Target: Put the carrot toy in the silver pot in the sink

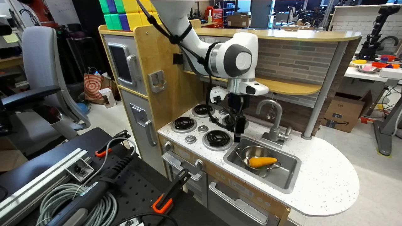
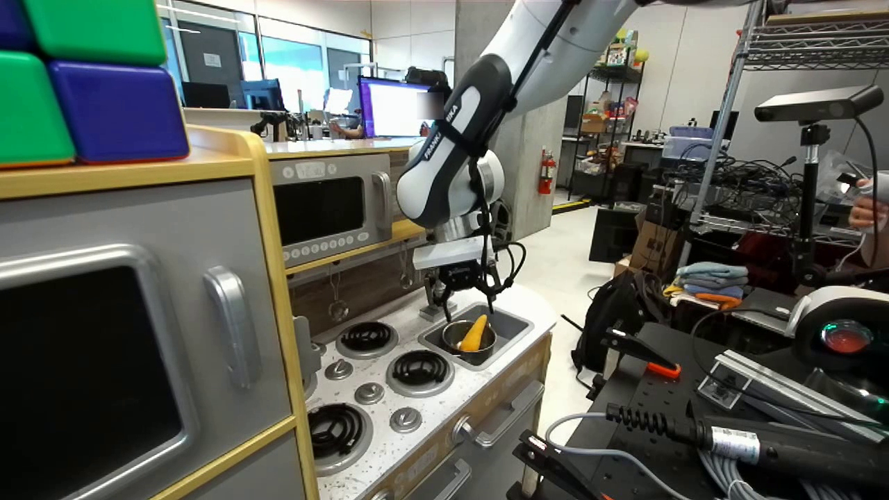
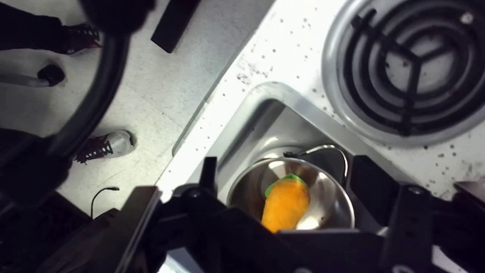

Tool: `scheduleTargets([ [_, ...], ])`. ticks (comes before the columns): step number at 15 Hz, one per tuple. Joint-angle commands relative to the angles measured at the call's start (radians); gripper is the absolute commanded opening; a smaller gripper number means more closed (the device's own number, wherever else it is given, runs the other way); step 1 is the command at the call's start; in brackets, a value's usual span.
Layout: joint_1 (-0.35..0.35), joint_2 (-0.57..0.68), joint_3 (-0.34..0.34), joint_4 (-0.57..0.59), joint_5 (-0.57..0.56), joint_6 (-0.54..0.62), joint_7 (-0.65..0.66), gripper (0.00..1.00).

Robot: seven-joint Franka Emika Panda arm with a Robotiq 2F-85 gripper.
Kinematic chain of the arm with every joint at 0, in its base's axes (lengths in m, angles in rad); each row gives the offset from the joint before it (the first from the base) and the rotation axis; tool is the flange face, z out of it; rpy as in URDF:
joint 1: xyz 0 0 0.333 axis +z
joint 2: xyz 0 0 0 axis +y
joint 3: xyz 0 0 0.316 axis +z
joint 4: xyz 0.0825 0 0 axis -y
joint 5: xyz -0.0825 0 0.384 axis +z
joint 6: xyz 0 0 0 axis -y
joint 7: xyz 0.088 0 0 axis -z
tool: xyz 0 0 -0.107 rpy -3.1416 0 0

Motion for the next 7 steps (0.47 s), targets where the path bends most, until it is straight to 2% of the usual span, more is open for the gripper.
scheduleTargets([
  [1,0.026,-0.166,0.007,-0.152,-0.080,-0.128,-0.108,1.00],
  [3,0.039,-0.211,0.003,-0.178,-0.115,-0.196,-0.125,1.00],
  [5,0.050,-0.226,-0.002,-0.164,-0.140,-0.323,-0.105,1.00],
  [7,0.064,-0.241,-0.008,-0.169,-0.195,-0.373,-0.098,1.00],
])
